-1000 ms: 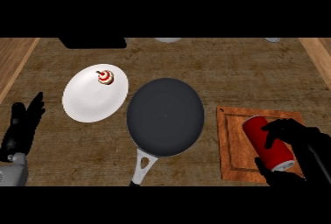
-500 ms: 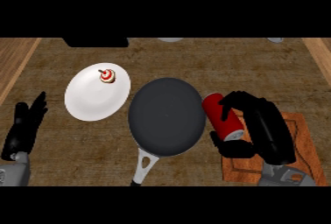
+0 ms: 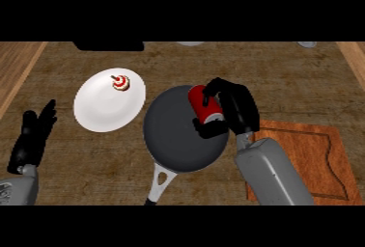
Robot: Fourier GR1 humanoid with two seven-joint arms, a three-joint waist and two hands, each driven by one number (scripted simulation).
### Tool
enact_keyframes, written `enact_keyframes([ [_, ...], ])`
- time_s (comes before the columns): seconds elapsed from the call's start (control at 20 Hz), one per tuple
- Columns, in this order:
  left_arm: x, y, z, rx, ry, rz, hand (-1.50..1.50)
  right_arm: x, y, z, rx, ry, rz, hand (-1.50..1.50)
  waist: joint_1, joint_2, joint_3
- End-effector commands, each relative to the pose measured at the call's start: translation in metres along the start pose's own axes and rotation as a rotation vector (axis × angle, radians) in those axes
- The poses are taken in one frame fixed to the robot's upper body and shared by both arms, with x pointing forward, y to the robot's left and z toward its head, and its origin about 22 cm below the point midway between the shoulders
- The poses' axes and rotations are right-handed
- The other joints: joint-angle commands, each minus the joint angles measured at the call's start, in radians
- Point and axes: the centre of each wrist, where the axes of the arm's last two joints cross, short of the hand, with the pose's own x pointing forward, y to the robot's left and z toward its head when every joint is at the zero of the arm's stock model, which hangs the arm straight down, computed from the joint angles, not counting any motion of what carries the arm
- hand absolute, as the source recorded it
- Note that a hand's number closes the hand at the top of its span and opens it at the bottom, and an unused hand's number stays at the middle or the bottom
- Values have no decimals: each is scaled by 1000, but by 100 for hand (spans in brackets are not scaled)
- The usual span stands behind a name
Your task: Pick the can from the cutting board and place it in the pan
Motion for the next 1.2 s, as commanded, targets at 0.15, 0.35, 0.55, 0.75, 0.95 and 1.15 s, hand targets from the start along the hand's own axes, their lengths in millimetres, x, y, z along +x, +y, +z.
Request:
enact_keyframes([
  [0.15,16,1,-9,-2,-12,6,0,-5,48,-42,61,41,-7,150,11,4,0],
  [0.35,45,2,-14,-38,-37,-18,0,-16,71,-45,67,65,-20,150,47,12,2],
  [0.55,22,-15,-8,-66,-47,-15,0,-27,81,-37,94,120,-183,150,82,21,3],
  [0.75,34,-15,-16,-69,-64,-21,0,-39,86,-40,132,138,-232,-150,87,29,3],
  [0.95,29,-19,-7,-98,-56,-16,0,-40,92,-38,120,128,-250,-150,97,23,3],
  [1.15,42,-24,-16,-74,-76,-9,0,-39,92,-38,43,72,-326,-150,105,30,4],
])
